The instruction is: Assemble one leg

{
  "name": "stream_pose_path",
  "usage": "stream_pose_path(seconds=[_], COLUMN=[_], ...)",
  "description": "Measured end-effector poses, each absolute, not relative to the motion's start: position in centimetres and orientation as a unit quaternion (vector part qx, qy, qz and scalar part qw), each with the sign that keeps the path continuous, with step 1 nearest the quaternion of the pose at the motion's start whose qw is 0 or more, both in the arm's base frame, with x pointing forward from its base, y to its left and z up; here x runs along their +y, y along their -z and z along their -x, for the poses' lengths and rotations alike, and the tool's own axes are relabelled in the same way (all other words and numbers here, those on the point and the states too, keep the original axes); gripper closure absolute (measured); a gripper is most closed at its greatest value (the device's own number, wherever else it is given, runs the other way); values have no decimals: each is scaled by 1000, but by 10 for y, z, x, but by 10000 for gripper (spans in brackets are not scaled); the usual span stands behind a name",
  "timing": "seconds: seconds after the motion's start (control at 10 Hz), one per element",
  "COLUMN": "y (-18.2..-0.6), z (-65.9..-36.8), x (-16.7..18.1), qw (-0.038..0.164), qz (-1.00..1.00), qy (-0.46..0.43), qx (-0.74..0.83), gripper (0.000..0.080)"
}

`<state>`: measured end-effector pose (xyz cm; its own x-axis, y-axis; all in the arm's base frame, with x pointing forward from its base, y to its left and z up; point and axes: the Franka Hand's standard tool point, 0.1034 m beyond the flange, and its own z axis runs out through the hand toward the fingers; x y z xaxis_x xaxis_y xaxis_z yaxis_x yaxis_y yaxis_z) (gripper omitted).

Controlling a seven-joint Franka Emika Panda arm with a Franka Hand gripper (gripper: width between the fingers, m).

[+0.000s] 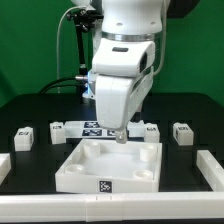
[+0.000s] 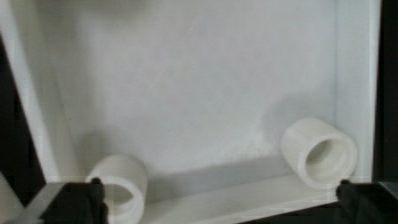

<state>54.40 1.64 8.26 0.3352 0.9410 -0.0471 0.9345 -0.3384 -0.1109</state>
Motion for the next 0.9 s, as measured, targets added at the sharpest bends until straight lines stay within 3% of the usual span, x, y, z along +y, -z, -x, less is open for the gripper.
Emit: stream_pose_path(seconds=[0.4, 0.6, 0.9], y=[-77, -65, -52], z=[-538, -505, -479], x=[12, 0, -14], qw=[33, 27, 22], qz=[809, 796, 795], qy=[-45, -29, -14], qx=[-585, -604, -606], gripper=[150, 150, 150])
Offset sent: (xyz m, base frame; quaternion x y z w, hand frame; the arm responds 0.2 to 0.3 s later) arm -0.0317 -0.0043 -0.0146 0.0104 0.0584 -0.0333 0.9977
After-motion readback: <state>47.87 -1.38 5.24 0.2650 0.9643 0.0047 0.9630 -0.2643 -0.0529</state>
